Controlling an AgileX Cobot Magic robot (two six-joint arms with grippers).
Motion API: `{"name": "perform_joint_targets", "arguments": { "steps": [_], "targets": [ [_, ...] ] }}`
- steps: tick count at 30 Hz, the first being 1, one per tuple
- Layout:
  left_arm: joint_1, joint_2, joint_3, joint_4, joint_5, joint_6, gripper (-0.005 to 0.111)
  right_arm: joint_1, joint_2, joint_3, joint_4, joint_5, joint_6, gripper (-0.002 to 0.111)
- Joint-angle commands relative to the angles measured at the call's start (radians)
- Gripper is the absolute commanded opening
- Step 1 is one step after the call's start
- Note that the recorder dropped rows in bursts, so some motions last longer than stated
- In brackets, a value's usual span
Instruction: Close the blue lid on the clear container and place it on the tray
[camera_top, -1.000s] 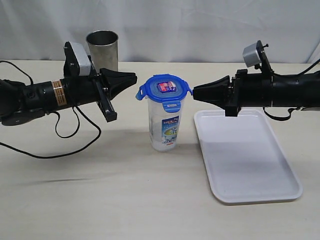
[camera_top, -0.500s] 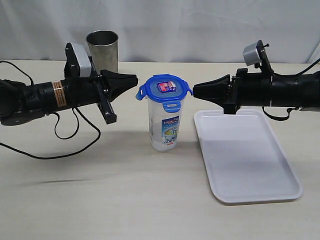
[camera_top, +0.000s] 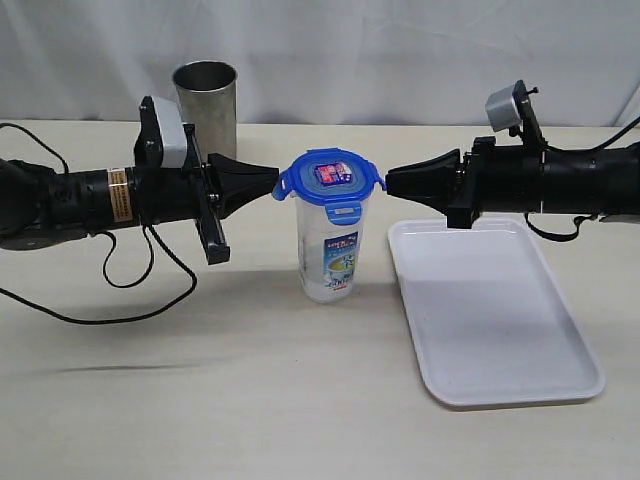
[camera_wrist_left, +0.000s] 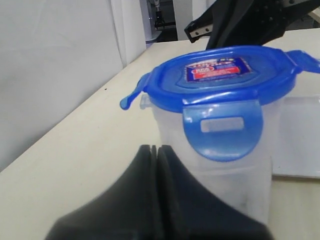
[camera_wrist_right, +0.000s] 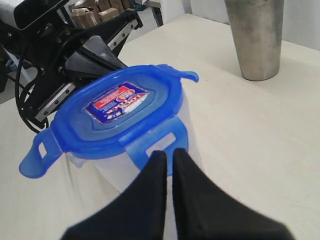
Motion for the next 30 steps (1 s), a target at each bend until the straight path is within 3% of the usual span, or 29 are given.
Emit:
{"name": "perform_joint_targets", "arguments": {
  "steps": [1, 30],
  "targets": [
    [0.001, 0.002, -0.004, 0.011, -0.01, -0.023, 0.0, -0.006, -0.001, -0.002, 0.008, 0.002, -0.009, 0.005],
    [0.024, -0.031, -0.004, 0.134, -0.042, -0.111, 0.0, -0.006, -0.001, -0.002, 0.005, 0.002, -0.009, 0.005]
  ]
}}
